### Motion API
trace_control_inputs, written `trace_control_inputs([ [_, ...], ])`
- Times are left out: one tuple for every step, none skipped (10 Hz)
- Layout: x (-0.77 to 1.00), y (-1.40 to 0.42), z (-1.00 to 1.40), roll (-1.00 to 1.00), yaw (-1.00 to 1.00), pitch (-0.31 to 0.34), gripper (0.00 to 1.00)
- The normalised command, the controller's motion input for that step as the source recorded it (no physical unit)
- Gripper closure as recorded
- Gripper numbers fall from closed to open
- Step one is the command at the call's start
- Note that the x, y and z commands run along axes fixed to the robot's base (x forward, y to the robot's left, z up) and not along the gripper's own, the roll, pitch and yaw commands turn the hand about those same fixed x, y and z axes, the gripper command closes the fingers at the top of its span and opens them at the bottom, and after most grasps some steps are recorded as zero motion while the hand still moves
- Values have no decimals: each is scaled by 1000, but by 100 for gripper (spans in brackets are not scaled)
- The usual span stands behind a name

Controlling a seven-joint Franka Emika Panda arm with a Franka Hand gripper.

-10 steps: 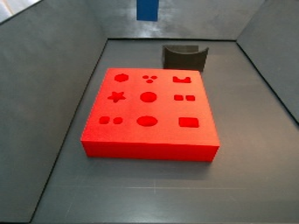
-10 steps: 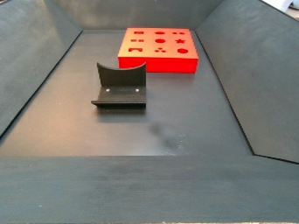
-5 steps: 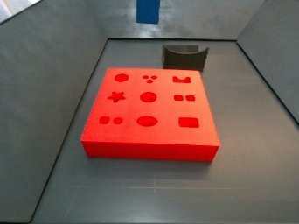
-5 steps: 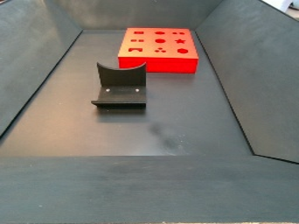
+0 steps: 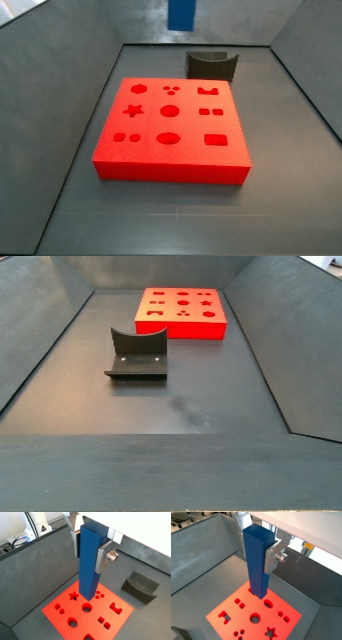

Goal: Pick up the rectangle object. Move up. Move to above the board. Insert the rectangle object.
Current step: Insert the rectangle object.

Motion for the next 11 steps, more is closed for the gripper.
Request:
trace_control_inputs([
  [731, -154, -31, 117, 0, 63, 100],
  [797, -200, -34, 190, 0, 109, 100],
  [757, -206, -66, 207, 0, 114, 100],
  [674, -197, -131, 254, 0, 130, 100],
  [623, -194, -180, 280, 17, 157, 100],
  [649, -189, -186, 271, 14, 179, 100],
  [691, -157, -223, 241, 0, 171, 100],
  [671, -100, -297, 176, 0, 136, 100],
  [640, -94, -323, 144, 0, 100, 100],
  [574, -83, -334, 111, 11, 67, 100],
  [583, -106, -317, 111, 26, 53, 100],
])
